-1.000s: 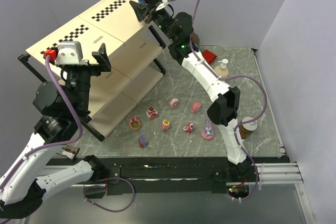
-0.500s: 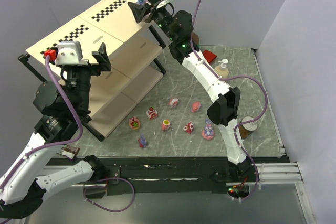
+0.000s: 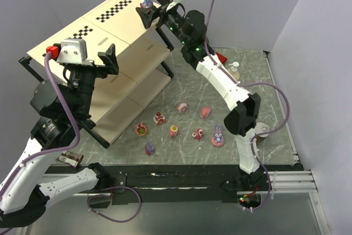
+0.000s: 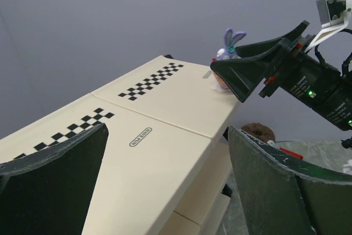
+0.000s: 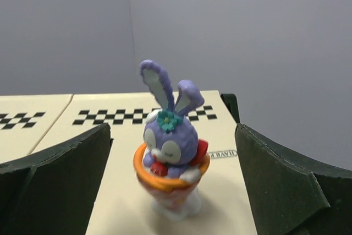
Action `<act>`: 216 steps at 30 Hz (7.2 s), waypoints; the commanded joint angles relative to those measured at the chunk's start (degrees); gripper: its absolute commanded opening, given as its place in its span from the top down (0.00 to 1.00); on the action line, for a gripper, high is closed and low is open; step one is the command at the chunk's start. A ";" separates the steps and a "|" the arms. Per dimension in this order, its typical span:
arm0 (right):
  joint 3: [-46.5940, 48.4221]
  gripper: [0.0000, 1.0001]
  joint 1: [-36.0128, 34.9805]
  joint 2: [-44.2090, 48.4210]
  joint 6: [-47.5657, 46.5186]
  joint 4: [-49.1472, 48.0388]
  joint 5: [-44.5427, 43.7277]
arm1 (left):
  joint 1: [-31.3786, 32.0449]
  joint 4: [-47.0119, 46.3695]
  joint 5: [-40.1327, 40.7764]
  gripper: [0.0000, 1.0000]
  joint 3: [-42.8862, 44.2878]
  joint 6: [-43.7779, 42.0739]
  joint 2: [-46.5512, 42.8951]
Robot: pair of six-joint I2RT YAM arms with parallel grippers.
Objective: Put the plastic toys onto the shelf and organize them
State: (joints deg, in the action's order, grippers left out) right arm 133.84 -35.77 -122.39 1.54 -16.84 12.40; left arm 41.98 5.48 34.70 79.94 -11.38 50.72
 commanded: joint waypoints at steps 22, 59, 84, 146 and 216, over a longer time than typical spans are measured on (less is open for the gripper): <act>-71.07 0.04 -4.83 69.73 17.86 36.49 -43.17 | 0.12 4.54 -31.69 0.04 1.97 13.66 5.35; -91.64 0.08 -27.25 45.82 11.55 1.20 -9.92 | 1.61 31.61 -32.68 0.03 -0.99 27.54 1.59; -92.53 0.08 -24.79 55.06 41.61 35.12 -51.25 | 23.94 51.93 -17.12 0.29 -20.34 64.63 14.32; -80.58 0.03 -27.86 63.42 -5.93 20.44 -14.33 | 15.77 49.37 -21.69 0.99 1.45 46.80 14.50; 1.78 0.99 -12.66 6.37 1.01 15.61 0.96 | 15.77 15.18 29.72 0.04 -0.22 17.09 -15.65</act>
State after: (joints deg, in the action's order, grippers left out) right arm 131.57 -48.86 -115.74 0.71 -0.60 13.17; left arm 57.71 22.92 59.07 80.62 8.60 35.66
